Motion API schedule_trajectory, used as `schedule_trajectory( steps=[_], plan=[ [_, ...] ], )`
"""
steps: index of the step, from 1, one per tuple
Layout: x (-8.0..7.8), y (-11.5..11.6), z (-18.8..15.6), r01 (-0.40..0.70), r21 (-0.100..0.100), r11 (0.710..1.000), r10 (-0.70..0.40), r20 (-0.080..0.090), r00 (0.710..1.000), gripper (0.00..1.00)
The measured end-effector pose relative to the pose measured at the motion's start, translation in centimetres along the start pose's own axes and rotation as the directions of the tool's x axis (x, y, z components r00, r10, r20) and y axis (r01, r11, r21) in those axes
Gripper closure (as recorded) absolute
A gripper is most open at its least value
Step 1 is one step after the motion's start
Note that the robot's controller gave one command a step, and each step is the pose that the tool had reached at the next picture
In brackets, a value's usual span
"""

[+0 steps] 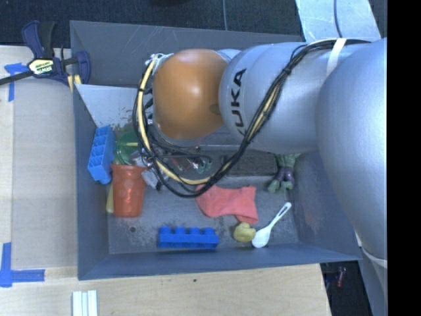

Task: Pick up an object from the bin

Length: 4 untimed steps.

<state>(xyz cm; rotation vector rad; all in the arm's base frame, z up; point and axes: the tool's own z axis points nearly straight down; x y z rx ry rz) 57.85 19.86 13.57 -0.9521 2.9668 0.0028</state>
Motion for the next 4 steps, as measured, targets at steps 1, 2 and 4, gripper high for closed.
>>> schedule_trajectory(
  steps=[1,2,4],
  plan=[
    [-0.3,-0.1,-2.9,-0.002,0.002,1.0,0.002,0.009,1.0,1.0],
    [-0.3,-0.1,-4.5,-0.004,0.002,1.0,0.004,0.008,1.0,1.0],
    [-0.5,-0.2,-8.4,-0.008,0.003,1.0,0.008,0.012,1.0,1.0]
  ],
)
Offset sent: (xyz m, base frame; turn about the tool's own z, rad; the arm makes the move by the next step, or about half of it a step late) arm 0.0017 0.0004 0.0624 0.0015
